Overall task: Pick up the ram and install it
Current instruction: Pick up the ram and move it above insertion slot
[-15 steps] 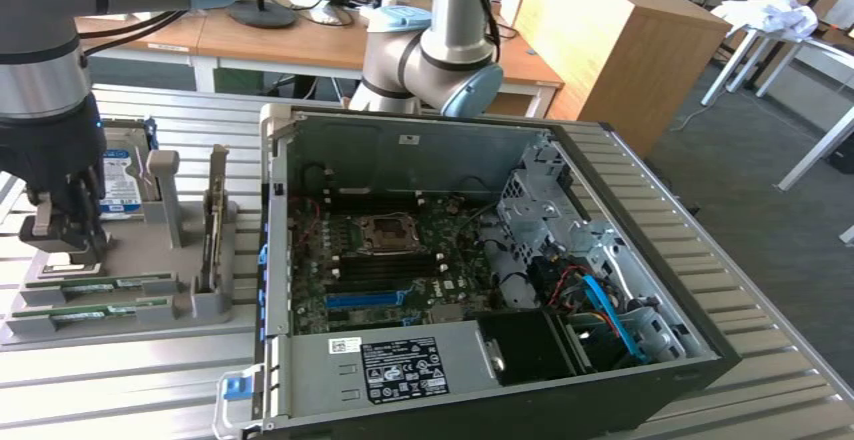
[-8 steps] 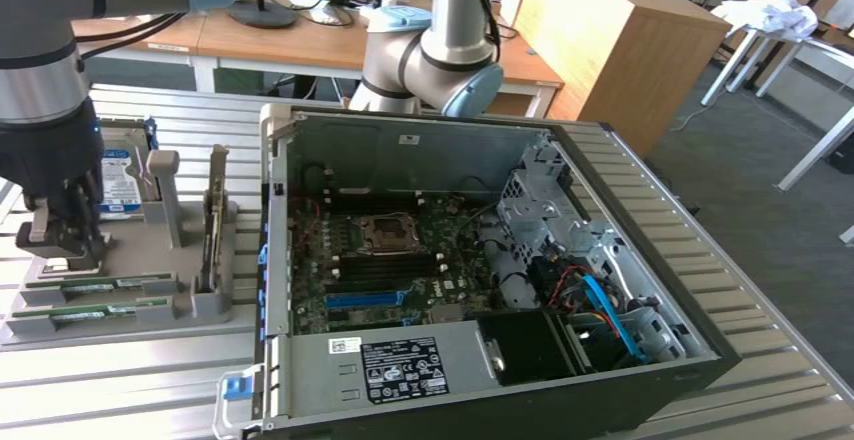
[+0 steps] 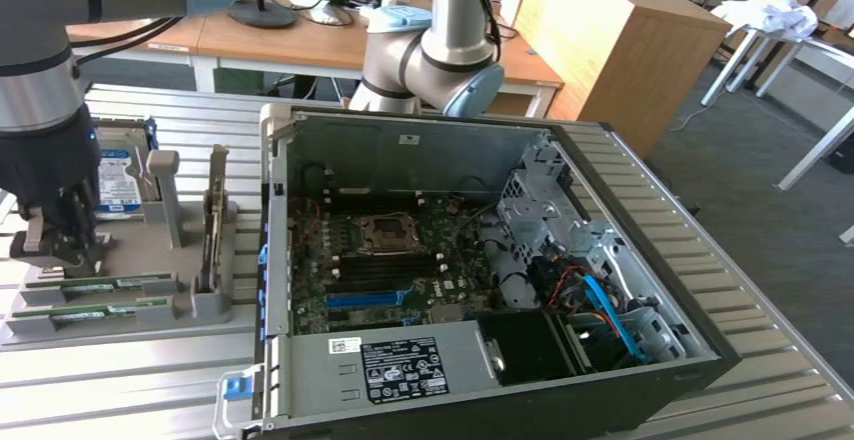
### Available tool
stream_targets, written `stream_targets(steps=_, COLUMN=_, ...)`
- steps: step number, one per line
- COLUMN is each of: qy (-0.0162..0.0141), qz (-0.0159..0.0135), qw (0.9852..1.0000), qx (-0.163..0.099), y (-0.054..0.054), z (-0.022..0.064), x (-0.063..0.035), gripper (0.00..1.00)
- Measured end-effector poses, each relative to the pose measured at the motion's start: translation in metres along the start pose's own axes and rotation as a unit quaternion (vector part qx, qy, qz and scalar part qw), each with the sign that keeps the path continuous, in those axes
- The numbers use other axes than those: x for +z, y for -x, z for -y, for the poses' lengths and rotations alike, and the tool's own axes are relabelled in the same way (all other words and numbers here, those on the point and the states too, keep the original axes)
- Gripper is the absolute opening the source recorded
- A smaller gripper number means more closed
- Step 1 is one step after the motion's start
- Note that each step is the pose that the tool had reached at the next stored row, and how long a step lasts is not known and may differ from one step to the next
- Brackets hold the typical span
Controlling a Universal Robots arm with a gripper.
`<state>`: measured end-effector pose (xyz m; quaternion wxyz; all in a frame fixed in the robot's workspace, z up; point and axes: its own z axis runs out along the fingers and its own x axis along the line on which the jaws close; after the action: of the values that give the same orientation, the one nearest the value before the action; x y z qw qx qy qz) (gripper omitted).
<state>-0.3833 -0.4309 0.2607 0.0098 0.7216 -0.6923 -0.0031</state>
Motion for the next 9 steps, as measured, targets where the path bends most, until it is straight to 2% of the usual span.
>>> stream_targets(steps=9, qy=0.0, qz=0.0, qw=1.0, qx=0.0, y=-0.0046, z=-0.0003, x=0.0, gripper=0.3)
